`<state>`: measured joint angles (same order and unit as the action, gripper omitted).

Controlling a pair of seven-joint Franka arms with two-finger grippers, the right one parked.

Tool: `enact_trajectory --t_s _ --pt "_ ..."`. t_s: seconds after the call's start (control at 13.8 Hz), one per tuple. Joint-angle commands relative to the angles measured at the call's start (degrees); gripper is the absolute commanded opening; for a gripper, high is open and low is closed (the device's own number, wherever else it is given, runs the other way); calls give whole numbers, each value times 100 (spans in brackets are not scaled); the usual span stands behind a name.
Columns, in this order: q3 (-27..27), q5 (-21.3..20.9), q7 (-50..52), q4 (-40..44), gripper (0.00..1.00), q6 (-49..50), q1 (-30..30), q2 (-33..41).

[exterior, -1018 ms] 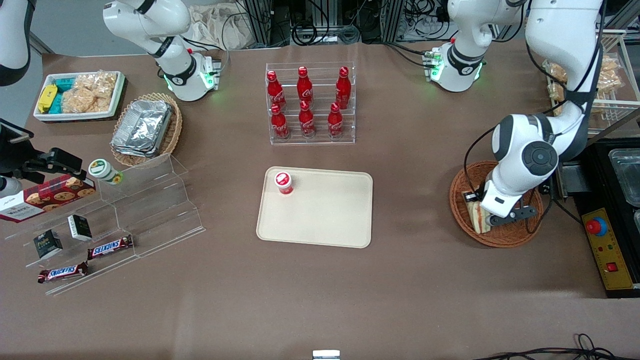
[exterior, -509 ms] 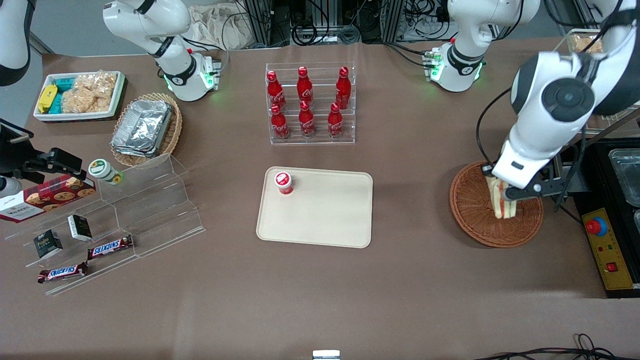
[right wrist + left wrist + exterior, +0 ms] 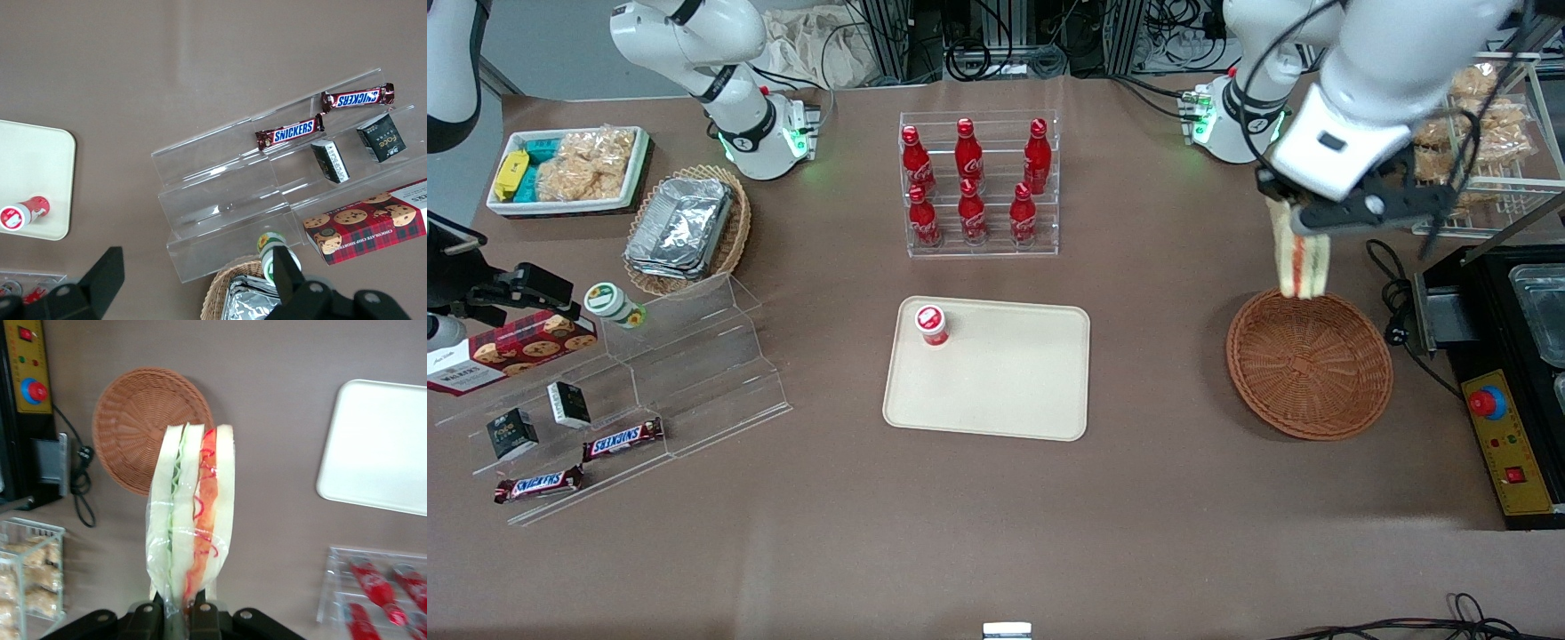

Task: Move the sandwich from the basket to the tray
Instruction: 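Lift the sandwich wedge up out of the basket with the left gripper, then carry the sandwich over the cream tray and lower it beside the cup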

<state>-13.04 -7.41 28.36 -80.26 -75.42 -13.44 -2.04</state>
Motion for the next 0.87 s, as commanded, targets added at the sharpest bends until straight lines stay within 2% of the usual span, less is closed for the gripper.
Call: enact_trajectory --t_s 0.0,0.15,0.29,0.65,0.8 --pt "-680 126 1123 388 3 177 -28 -288" --pt "-1164 222 1968 607 4 -76 -63 -743" --pt "-1376 301 2532 617 4 -602 -106 -1209" --pt "-1394 223 3113 389 4 -2245 -159 -2422" --pt "-1377 48 3254 353 4 -2791 -281 -2984"
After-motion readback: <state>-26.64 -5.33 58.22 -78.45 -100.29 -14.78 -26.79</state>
